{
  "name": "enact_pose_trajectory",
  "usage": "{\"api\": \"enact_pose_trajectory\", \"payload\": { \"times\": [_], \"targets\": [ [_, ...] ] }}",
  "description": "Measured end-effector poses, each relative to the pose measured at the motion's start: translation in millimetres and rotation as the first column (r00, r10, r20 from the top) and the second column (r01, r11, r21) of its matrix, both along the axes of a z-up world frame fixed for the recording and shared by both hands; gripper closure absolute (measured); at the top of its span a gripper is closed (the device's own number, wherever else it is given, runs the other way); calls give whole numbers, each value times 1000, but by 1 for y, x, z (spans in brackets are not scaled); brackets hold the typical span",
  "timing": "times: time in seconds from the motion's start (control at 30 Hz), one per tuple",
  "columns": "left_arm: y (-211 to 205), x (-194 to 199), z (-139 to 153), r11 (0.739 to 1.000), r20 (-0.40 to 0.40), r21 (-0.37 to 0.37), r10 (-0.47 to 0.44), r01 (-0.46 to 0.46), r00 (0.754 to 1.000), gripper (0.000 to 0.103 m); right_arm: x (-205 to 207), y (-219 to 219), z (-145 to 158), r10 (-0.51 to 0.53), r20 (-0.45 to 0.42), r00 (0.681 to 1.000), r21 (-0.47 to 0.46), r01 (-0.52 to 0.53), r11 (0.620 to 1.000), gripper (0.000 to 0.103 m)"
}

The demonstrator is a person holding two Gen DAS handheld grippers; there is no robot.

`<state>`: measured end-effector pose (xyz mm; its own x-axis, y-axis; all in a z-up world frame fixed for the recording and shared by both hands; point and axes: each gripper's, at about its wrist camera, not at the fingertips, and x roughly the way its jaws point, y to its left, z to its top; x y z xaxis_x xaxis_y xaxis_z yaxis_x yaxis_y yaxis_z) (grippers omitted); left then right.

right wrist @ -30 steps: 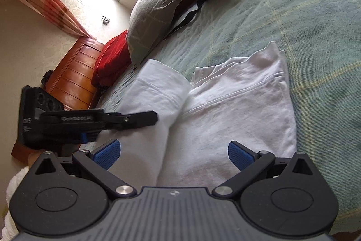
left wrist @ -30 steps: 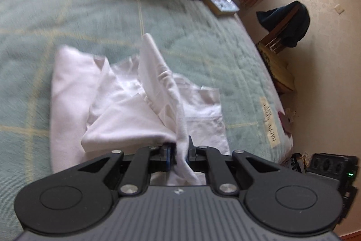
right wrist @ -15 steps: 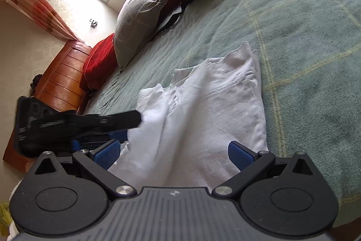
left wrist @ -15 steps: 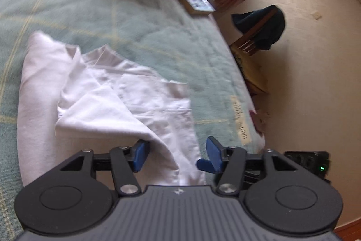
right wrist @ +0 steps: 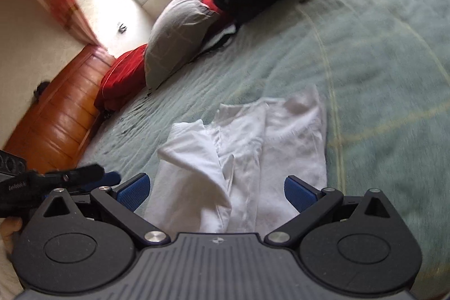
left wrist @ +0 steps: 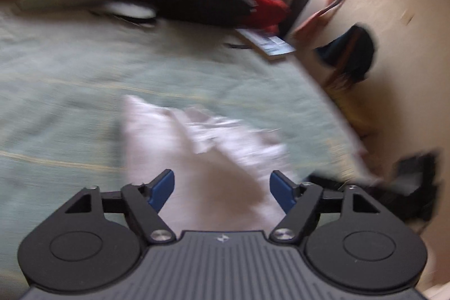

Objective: Fold clothes

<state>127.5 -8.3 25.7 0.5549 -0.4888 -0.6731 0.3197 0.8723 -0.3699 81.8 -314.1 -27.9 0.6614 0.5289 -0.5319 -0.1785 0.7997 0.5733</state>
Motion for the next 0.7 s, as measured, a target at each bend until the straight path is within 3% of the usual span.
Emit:
{"api": "enact_pose_trajectory", "payload": {
  "times": [0.07,0.13,0.3,0.37,0.43,0.47,0.6,0.7],
  "targets": [
    [1,-8,-7,995,24,95,19,-21,1000,26,3,20,9,59,95,994,-131,-46,990,4],
    [4,-14,-14,988,34,153,25,-30,999,26,7,46,14,146,160,976,-288,-95,953,15],
    [11,-20,-28,973,49,223,52,-62,997,21,18,112,3,379,172,909,-575,-220,788,29],
    [14,-21,-30,969,65,232,66,-80,996,19,21,132,-8,428,157,890,-675,-219,704,49],
    [14,-23,-29,966,86,243,67,-86,994,17,25,142,-16,425,150,893,-743,-182,644,88],
    [13,-25,-28,964,98,251,62,-85,993,17,27,139,-16,406,150,901,-742,-169,649,92],
    [9,-29,-25,964,134,255,41,-75,990,14,43,94,-3,266,133,955,-568,-146,810,93],
    [7,-28,-25,970,134,235,29,-61,990,14,58,55,-5,147,63,987,-388,-112,915,96]
  ]
}}
